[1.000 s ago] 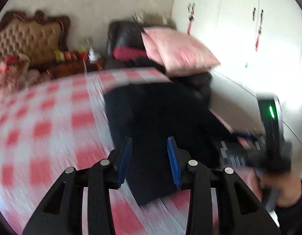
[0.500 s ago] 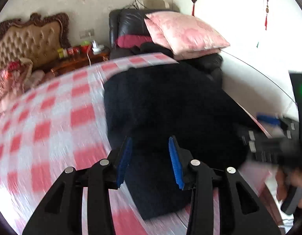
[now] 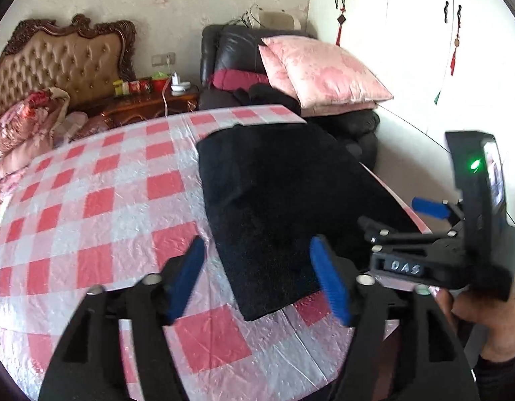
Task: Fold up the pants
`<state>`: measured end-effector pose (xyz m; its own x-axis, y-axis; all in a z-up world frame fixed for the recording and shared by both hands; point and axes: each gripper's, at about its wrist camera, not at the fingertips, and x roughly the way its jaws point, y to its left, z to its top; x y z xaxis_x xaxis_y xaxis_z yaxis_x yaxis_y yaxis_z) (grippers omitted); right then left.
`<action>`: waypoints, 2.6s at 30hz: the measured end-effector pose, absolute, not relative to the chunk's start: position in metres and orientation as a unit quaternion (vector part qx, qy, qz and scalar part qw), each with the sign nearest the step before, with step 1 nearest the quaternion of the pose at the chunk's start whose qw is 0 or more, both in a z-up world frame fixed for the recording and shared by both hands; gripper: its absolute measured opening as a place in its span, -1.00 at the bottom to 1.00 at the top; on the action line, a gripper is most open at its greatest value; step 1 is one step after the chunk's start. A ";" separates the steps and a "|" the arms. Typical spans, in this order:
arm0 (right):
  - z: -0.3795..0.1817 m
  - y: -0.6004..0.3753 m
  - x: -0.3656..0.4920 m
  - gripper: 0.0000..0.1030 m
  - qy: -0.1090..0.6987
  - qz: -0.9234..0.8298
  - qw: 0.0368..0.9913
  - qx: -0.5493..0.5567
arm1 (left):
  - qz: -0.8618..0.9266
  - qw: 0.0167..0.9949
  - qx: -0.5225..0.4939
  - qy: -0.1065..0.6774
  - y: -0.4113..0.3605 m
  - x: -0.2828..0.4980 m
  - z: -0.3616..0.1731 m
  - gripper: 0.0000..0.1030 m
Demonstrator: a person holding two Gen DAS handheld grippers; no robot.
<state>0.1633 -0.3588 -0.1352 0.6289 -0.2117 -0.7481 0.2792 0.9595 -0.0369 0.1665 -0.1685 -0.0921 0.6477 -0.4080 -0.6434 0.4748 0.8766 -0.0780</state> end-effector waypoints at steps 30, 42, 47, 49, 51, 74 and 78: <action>-0.098 -0.366 0.133 0.89 0.373 -0.154 0.912 0.070 | -0.206 0.914 0.044 0.347 -0.169 0.160 -0.080 0.69; -0.098 -0.366 0.133 0.89 0.373 -0.149 0.913 0.071 | -0.219 0.907 0.044 0.358 -0.174 0.160 -0.084 0.69; -0.098 -0.366 0.133 0.89 0.373 -0.149 0.913 0.070 | -0.220 0.906 0.043 0.359 -0.174 0.160 -0.085 0.69; -0.098 -0.367 0.133 0.89 0.373 -0.149 0.913 0.070 | -0.221 0.906 0.044 0.358 -0.174 0.159 -0.084 0.69; -0.098 -0.367 0.134 0.89 0.373 -0.149 0.913 0.071 | -0.221 0.906 0.042 0.359 -0.174 0.160 -0.084 0.69; -0.107 -0.365 0.133 0.89 0.383 -0.149 0.909 0.072 | -0.223 0.904 0.040 0.362 -0.175 0.161 -0.085 0.69; -0.111 -0.365 0.134 0.89 0.389 -0.150 0.906 0.071 | -0.223 0.902 0.039 0.368 -0.176 0.161 -0.091 0.69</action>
<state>0.1340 -0.3653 -0.1111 0.6526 -0.2155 -0.7264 0.3264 0.9451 0.0128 0.1613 -0.1756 -0.0908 0.6290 -0.3741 -0.6814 0.4310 0.8974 -0.0948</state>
